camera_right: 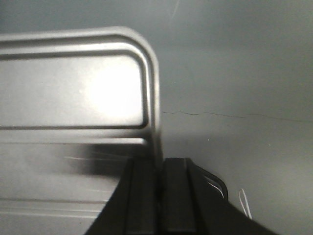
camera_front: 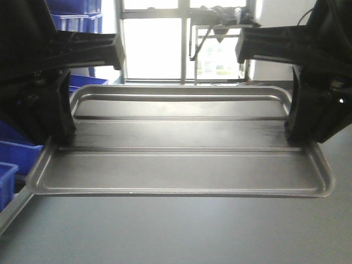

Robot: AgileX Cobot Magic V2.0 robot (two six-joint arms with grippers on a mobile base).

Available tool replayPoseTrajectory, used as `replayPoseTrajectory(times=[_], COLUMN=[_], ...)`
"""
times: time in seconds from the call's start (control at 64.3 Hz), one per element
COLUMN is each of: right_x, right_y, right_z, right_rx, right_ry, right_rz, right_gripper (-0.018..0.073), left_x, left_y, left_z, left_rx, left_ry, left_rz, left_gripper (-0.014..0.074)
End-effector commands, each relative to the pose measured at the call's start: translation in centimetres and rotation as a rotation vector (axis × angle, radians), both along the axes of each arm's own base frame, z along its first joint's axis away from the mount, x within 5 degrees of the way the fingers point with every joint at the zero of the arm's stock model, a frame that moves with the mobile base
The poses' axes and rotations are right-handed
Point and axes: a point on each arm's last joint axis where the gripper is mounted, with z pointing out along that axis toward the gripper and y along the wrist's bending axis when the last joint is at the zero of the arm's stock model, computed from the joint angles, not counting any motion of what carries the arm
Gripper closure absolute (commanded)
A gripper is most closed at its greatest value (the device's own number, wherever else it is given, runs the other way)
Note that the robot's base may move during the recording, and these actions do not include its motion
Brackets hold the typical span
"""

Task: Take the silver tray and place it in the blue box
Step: 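Hold the tray level in both grippers while the base turns away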

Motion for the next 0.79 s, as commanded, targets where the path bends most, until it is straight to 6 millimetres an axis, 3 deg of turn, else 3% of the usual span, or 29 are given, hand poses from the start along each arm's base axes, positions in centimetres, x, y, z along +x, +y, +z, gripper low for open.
replayPoseTrajectory(times=[0.0,0.777], right_x=[0.15,0.15], right_y=[-0.27,-0.27], right_z=[1.56,1.56], right_rx=[0.010,0.010], right_ry=[-0.075,-0.075], right_rz=[0.012,0.012], right_gripper=[0.0510,0.0510], left_x=[-0.06,-0.06], left_y=[0.19,0.19], left_z=[1.47,1.47], left_rx=[-0.021,-0.021], left_ry=[-0.050,-0.050], left_rz=[-0.002,-0.002], left_gripper=[0.0603,0.0603])
